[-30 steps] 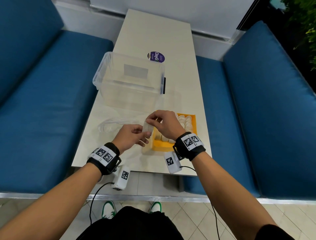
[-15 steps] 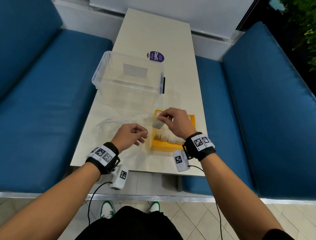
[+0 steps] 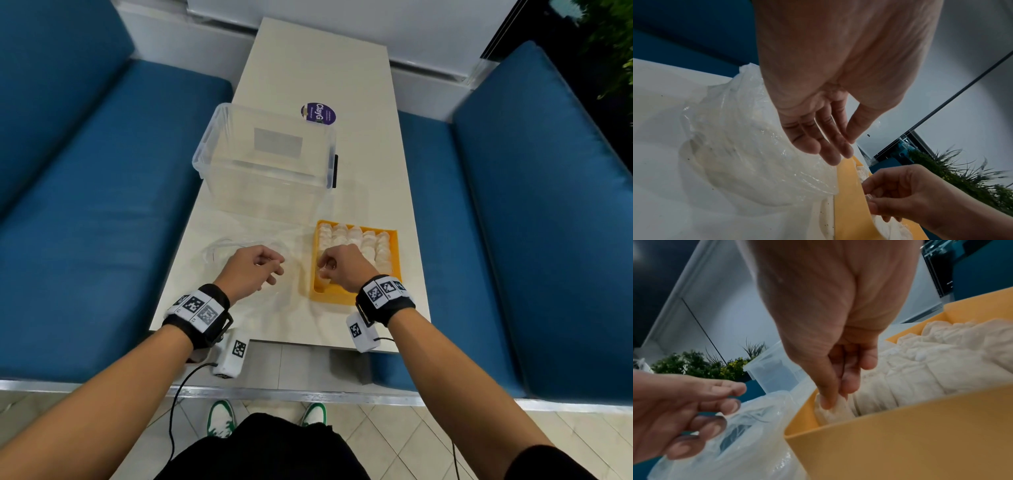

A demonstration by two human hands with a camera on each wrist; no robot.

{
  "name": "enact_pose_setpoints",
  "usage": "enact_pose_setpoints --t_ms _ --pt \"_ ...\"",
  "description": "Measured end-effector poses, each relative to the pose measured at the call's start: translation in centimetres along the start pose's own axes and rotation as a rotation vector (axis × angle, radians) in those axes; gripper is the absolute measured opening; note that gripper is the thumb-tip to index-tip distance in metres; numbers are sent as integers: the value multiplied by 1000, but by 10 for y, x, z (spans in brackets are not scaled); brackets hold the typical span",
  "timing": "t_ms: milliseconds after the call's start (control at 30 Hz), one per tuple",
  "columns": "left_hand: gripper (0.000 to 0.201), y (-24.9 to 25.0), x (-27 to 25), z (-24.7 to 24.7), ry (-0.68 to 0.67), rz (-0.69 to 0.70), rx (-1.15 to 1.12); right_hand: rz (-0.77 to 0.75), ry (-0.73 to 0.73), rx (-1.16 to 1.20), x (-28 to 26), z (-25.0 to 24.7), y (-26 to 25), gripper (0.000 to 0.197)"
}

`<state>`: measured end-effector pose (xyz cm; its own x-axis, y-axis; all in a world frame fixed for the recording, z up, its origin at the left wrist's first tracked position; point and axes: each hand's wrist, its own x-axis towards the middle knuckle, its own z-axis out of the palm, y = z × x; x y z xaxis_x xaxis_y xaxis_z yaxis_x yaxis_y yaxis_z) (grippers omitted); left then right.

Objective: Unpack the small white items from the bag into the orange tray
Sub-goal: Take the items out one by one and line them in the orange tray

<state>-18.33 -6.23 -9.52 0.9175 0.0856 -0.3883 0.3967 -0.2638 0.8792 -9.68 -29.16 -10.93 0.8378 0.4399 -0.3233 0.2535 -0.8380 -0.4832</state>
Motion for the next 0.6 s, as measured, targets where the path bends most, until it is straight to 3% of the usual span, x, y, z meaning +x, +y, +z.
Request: enact_pose_setpoints --t_ms 267,600 --pt "12 -1 -1 -7 12 -6 14 -32 168 -163 8 4 1 3" --pt "13 0 -2 -5 3 -13 3 -6 217 -8 5 4 7 14"
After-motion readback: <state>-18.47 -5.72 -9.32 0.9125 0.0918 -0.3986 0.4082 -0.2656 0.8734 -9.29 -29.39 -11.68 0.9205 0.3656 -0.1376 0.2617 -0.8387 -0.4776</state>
